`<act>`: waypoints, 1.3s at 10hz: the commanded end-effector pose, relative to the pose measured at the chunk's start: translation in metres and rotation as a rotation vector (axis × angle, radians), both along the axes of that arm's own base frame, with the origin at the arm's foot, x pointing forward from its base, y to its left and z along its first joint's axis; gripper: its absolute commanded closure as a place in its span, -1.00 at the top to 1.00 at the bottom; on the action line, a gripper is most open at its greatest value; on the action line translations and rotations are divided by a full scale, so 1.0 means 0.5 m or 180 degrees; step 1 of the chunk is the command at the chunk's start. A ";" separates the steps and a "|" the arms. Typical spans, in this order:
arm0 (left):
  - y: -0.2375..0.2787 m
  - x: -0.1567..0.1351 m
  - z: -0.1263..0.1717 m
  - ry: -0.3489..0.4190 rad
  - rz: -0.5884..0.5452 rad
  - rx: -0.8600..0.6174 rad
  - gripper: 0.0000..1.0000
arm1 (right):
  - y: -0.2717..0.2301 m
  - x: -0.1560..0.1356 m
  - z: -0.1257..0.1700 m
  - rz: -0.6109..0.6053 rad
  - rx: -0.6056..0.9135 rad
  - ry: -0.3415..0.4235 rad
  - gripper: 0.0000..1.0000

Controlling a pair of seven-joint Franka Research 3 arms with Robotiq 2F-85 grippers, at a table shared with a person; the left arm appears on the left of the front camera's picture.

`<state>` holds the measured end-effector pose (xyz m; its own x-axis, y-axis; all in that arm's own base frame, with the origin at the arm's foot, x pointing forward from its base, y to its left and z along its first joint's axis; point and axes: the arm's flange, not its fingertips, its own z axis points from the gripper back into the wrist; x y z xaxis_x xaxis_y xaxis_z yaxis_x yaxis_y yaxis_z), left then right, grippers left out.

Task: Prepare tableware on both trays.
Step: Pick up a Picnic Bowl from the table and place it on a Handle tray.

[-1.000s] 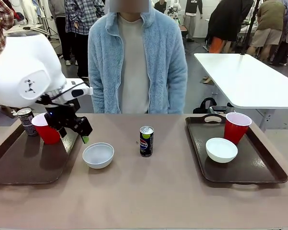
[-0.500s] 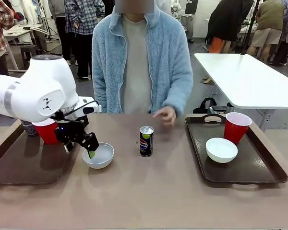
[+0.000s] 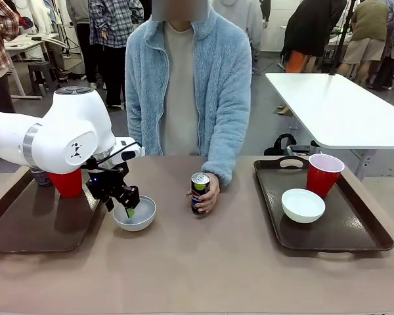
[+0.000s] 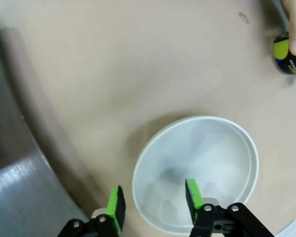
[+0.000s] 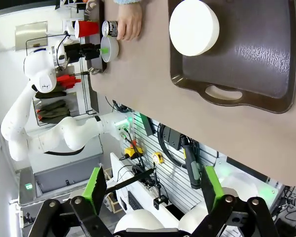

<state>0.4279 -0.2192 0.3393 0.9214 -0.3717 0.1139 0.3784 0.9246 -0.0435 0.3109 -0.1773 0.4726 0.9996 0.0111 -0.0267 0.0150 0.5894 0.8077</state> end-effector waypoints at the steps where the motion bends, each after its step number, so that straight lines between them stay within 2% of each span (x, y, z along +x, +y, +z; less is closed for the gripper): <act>1: -0.006 0.011 -0.003 -0.0072 0.0086 0.0050 -1.00 | 0.002 0.005 0.002 0.0016 -0.0009 0.0000 1.00; 2: -0.005 0.011 -0.002 -0.0076 0.0101 0.0055 -0.69 | 0.002 0.005 0.002 0.0016 -0.0009 0.0000 1.00; 4: -0.001 0.012 -0.004 -0.0030 0.0161 0.0125 -1.00 | 0.002 0.005 0.002 0.0016 -0.0009 0.0000 1.00; 9: 0.016 -0.006 0.014 0.0101 0.0113 0.0221 -1.00 | 0.002 0.005 0.002 0.0016 -0.0009 0.0000 1.00; 11: 0.053 -0.060 0.088 0.0249 -0.0022 0.0148 -1.00 | 0.002 0.005 0.002 0.0016 -0.0009 0.0000 1.00; 13: 0.114 -0.129 0.192 0.0167 -0.0255 0.0147 -1.00 | 0.002 0.005 0.002 0.0016 -0.0009 0.0000 1.00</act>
<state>0.3885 -0.1845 0.4054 0.9137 -0.4052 0.0299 0.4059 0.9137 -0.0200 0.3112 -0.1774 0.4725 0.9996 0.0111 -0.0271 0.0154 0.5896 0.8075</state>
